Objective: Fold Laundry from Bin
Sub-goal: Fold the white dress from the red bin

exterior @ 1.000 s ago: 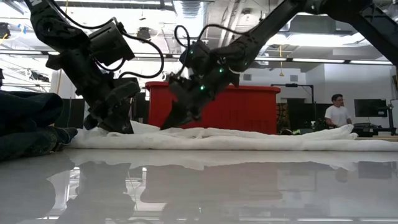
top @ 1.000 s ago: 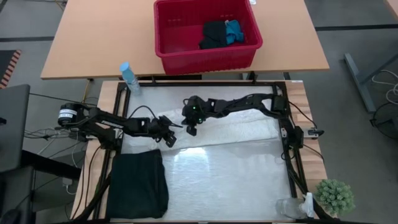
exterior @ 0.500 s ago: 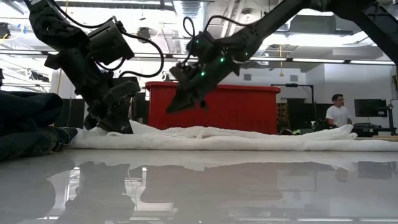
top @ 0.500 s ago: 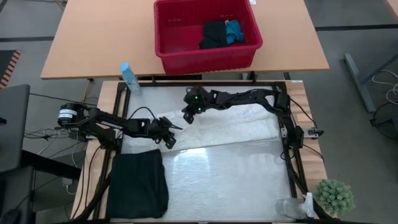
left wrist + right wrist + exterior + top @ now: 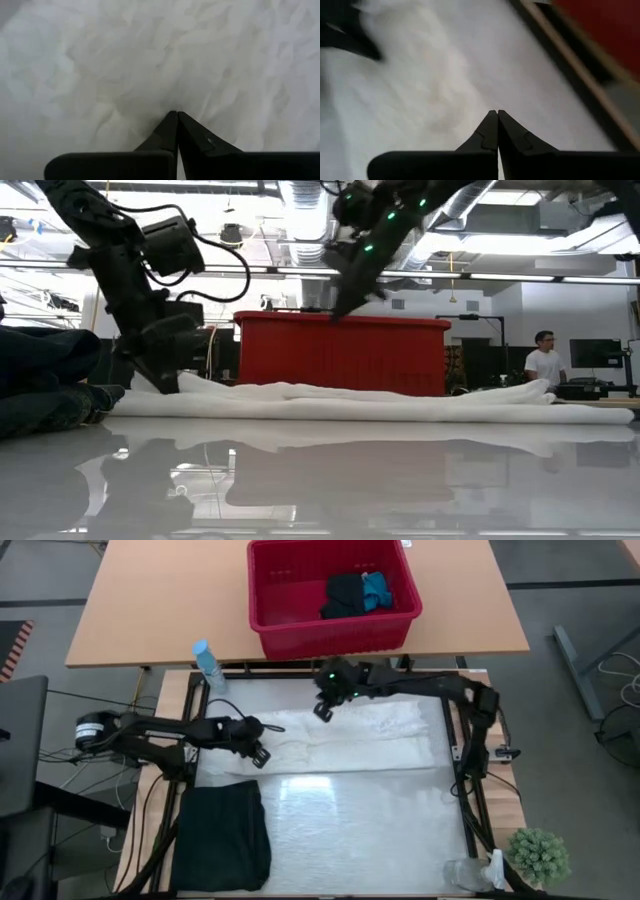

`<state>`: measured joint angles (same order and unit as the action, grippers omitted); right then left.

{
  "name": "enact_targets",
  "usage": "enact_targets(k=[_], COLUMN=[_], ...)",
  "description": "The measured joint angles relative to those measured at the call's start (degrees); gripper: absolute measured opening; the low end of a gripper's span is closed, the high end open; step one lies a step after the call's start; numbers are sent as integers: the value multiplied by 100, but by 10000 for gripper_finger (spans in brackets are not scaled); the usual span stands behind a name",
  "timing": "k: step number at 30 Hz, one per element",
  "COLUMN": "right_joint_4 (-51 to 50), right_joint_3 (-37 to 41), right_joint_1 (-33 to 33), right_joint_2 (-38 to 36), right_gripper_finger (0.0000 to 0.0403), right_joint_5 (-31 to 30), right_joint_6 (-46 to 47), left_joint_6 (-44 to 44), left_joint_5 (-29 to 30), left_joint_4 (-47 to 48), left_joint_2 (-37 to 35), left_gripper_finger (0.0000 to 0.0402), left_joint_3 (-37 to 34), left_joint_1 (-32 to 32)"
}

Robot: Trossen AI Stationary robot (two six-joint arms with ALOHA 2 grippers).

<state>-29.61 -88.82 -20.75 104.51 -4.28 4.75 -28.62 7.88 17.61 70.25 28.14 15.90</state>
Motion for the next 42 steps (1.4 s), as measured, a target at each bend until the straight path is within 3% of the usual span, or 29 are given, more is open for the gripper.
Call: enact_targets(k=[4, 9, 12, 19, 24, 31, 36, 42], right_joint_4=[-1328, -2784, -3051, -3068, -3046, -3238, -3692, -3992], right_joint_3=[-4, 34, 416, 1768, 2380, 2464, 2462, 2754], right_joint_1=[-97, -244, -333, -653, -728, -394, -137, 44], right_joint_2=[-386, -484, -499, -556, -556, -661, -942, -975], right_gripper_finger=[27, 27, 27, 26, 26, 26, 26, 26], right_joint_5=[-1052, -1679, -1835, -1776, -1496, -1404, -1495, -1629], right_joint_6=[491, 1167, 1473, 2057, 2551, 2882, 3346, 3801], left_joint_6=[374, 507, 409, -161, -268, -411, -466, -628], left_joint_5=[0, -96, -391, -764, -764, -784, -1233, -1530], left_joint_4=[288, 458, 433, -851, -1707, -2963, -3968, -4465], left_joint_2=[-456, -1115, -1553, -2001, -1587, -586, 288, 1018], left_gripper_finger=[0, 0, 0, 0, 0, 0, 0, 0], left_joint_3=[2, 10, 13, 22, 22, 22, 23, 22], left_joint_1=[300, 618, 742, 739, 691, 691, 691, 689])
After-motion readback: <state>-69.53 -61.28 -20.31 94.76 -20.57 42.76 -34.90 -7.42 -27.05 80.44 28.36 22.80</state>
